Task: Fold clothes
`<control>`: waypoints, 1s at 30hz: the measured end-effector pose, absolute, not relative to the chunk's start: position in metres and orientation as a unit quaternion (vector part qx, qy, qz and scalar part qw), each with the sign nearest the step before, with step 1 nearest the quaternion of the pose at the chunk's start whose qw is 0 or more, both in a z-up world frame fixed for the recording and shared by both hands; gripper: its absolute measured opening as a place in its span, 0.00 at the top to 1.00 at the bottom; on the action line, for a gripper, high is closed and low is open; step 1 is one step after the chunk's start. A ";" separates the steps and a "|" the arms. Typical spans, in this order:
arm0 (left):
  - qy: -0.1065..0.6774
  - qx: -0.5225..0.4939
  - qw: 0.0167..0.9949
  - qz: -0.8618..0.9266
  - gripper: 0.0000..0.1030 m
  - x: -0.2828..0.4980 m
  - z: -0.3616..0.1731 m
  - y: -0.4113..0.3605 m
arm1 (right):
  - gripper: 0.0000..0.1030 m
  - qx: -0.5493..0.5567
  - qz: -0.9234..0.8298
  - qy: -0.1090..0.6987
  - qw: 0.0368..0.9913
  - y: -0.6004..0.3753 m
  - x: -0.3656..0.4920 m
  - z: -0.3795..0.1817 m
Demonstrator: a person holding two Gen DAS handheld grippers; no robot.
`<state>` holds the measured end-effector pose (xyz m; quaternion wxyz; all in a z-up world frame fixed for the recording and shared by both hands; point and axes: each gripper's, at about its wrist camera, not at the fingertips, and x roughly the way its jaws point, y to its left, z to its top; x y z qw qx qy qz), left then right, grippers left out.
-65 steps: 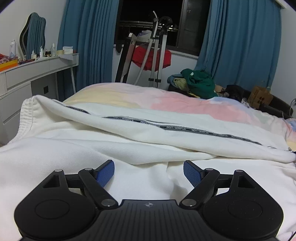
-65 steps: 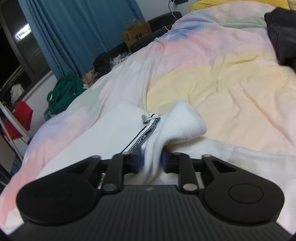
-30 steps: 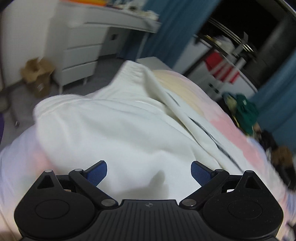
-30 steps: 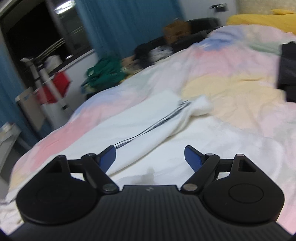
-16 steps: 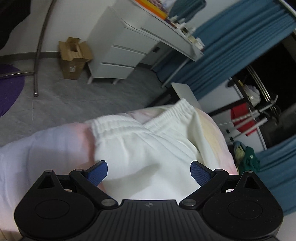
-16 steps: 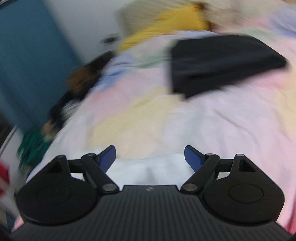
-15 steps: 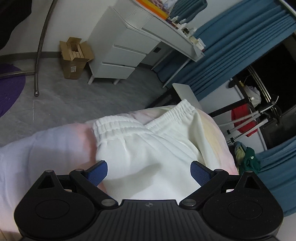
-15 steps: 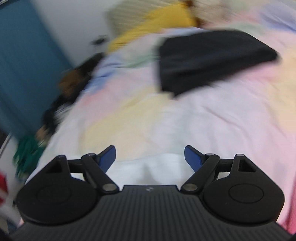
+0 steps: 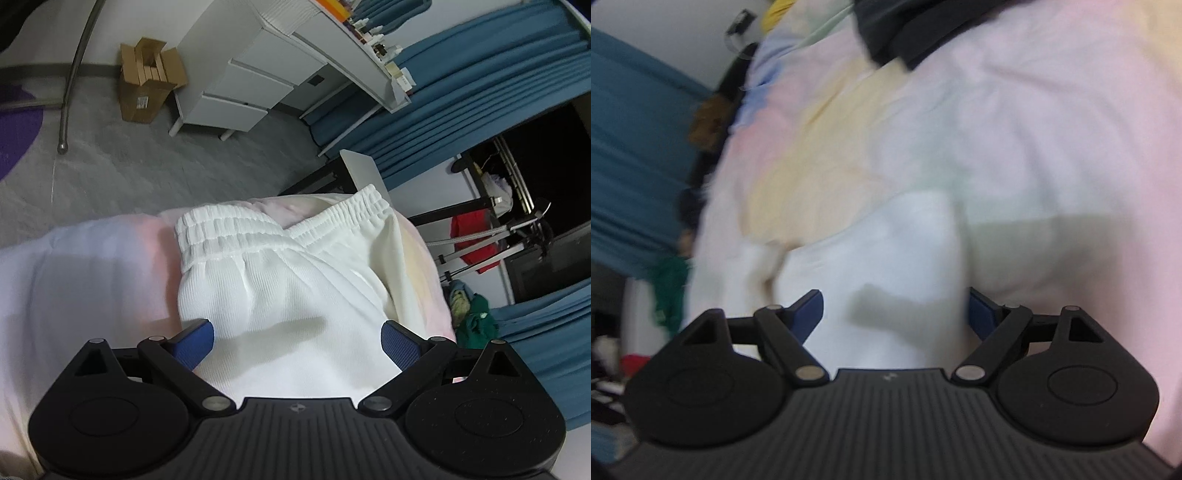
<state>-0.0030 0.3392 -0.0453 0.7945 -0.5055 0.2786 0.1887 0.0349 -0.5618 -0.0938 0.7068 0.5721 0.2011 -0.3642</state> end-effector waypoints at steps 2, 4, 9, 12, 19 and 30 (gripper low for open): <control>0.280 -0.503 0.796 0.186 0.05 -0.003 -0.046 0.338 | 0.29 0.574 -0.353 0.200 0.711 -0.560 0.037 -0.088; 0.283 -0.499 0.798 0.187 0.05 -0.001 -0.047 0.336 | 0.44 0.570 -0.352 0.211 0.712 -0.561 0.038 -0.088; 0.274 -0.516 0.790 0.185 0.08 -0.002 -0.051 0.334 | 0.93 0.547 -0.376 0.228 0.712 -0.562 0.037 -0.087; 0.263 -0.533 0.780 0.193 0.13 -0.006 -0.055 0.337 | 0.94 0.538 -0.372 0.195 0.731 -0.558 0.031 -0.074; 0.266 -0.535 0.771 0.219 0.23 -0.009 -0.064 0.328 | 0.94 0.504 -0.350 0.168 0.772 -0.548 0.037 -0.053; 0.259 -0.517 0.768 0.276 0.18 -0.017 -0.058 0.328 | 0.94 0.547 -0.367 0.189 0.728 -0.556 0.030 -0.077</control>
